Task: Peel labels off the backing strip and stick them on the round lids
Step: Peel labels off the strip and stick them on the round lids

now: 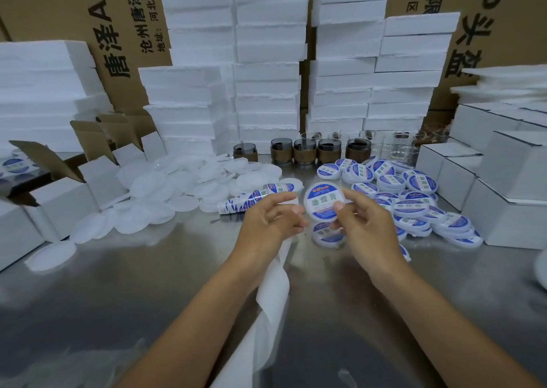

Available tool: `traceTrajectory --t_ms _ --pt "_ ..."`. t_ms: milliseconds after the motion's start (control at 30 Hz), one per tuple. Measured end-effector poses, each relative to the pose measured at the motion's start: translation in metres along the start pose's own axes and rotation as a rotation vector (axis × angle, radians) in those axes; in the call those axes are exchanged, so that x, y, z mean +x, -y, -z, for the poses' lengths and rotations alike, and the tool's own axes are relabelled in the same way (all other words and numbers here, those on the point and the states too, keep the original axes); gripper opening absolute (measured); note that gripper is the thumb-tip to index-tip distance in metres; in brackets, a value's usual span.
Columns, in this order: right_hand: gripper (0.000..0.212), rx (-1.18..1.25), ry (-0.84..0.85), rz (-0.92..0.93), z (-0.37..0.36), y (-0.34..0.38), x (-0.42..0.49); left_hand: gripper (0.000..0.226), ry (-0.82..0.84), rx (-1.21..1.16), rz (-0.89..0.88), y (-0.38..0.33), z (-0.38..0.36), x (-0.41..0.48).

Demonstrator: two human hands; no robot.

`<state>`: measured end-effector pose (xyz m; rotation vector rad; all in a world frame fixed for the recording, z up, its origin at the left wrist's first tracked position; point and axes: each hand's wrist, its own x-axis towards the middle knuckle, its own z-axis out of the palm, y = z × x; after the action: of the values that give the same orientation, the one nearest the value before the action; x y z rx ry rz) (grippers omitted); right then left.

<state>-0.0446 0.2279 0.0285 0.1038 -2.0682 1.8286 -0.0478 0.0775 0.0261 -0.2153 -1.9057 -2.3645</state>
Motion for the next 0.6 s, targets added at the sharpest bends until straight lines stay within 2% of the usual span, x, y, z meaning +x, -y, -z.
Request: traceTrajectory --t_ms 67,167,367,500,600 --pt "0.025 -0.073 -0.103 -0.021 0.013 -0.005 0.008 0.022 -0.030 -0.018 -0.003 -0.002 0.005 0.002" --pt "0.030 -0.165 -0.207 -0.095 0.030 -0.013 0.018 0.019 -0.066 -0.030 -0.018 -0.005 0.012 0.005" --pt "0.038 -0.046 -0.299 -0.244 0.043 -0.019 0.025 0.022 -0.257 0.060 -0.029 -0.007 0.034 0.015" --pt "0.034 -0.157 -0.367 -0.216 0.042 -0.020 0.027 0.018 -0.460 0.416 -0.076 -0.003 0.063 0.025" --pt "0.027 -0.191 -0.425 -0.144 0.038 -0.013 0.024 0.023 -0.478 0.821 -0.037 -0.002 0.091 0.036"
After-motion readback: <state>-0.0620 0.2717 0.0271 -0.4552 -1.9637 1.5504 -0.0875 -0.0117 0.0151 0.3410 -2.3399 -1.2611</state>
